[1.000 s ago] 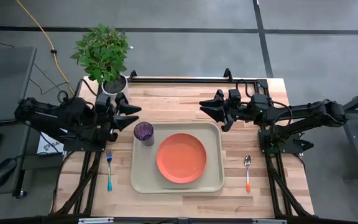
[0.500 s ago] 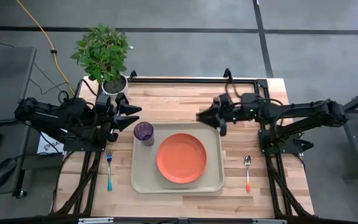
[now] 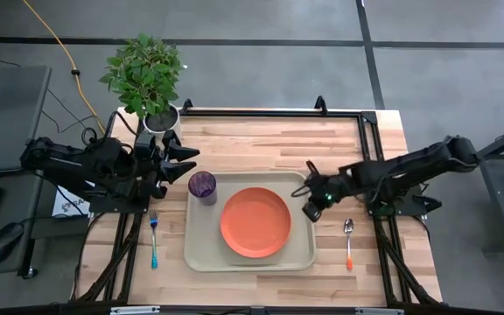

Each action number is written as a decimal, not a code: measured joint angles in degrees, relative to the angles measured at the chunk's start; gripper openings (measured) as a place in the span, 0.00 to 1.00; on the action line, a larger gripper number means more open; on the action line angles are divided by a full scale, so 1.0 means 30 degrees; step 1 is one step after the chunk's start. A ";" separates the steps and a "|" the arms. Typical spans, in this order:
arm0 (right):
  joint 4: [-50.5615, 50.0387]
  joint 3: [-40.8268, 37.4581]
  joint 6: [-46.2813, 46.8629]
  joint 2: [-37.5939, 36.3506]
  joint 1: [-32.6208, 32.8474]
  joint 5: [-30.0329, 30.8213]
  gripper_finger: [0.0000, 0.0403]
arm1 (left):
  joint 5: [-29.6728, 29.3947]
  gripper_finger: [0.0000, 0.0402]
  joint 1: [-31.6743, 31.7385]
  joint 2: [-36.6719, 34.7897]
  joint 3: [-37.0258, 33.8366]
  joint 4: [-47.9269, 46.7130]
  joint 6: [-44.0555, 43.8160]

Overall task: Pick and place plate/cup/fork/spoon on tray
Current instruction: Put the spoon to the right side of the orange plate on the gray serving tray

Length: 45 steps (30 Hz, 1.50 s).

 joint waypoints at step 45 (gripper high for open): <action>0.4411 0.2874 0.3026 0.8566 0.1055 0.1616 0.00 | -0.0094 0.42 -0.0007 0.0000 0.0000 -0.0131 0.0007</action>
